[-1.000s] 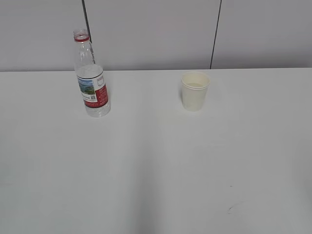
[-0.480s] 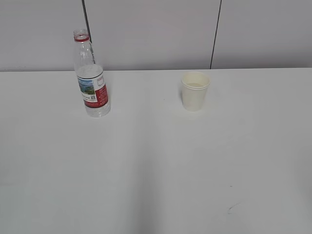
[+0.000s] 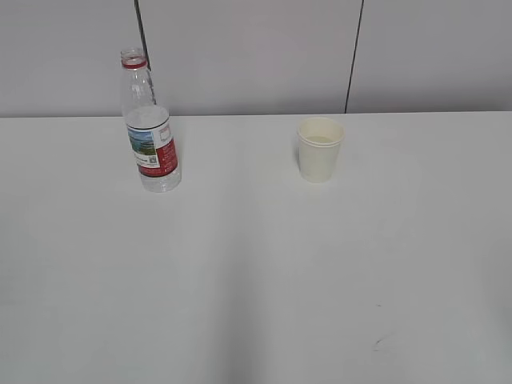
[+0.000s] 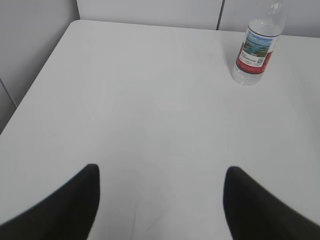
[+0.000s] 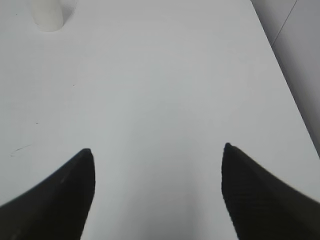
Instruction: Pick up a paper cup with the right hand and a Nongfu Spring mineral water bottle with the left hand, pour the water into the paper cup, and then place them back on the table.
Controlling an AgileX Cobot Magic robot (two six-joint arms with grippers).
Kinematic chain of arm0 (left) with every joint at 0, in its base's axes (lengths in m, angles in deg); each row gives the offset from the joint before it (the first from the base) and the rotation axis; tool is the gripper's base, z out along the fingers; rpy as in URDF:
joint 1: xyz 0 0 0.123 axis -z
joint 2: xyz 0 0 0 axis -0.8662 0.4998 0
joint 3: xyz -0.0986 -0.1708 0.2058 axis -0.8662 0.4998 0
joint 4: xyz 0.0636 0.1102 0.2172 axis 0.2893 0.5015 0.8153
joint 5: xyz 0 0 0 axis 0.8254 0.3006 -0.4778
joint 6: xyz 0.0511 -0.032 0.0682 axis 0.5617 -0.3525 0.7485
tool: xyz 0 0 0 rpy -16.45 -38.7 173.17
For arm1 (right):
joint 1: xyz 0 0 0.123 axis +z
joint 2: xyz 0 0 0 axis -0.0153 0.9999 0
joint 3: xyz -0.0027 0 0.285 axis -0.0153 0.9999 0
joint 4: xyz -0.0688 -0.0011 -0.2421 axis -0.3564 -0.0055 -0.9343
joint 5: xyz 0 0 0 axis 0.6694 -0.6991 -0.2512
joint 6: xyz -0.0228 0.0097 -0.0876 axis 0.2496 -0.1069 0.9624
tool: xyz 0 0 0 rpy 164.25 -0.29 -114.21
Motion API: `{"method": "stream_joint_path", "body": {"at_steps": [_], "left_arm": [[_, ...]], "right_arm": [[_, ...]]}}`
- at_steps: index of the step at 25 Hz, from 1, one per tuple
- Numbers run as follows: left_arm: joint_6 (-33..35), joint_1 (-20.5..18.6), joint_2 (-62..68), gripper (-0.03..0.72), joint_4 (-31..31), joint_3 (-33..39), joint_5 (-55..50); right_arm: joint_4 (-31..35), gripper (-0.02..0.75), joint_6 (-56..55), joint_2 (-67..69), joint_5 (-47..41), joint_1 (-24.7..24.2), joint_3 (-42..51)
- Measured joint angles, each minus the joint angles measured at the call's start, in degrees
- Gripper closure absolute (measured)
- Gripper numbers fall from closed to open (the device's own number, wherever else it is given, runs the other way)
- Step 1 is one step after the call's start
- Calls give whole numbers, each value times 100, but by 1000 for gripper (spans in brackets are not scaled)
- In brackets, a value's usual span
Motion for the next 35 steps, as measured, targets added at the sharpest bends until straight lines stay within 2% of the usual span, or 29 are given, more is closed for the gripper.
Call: {"method": "stream_joint_path", "body": {"at_steps": [35], "left_arm": [[0,0,0,223,0,0,0]], "right_arm": [[0,156,0,0,9,0,0]]}}
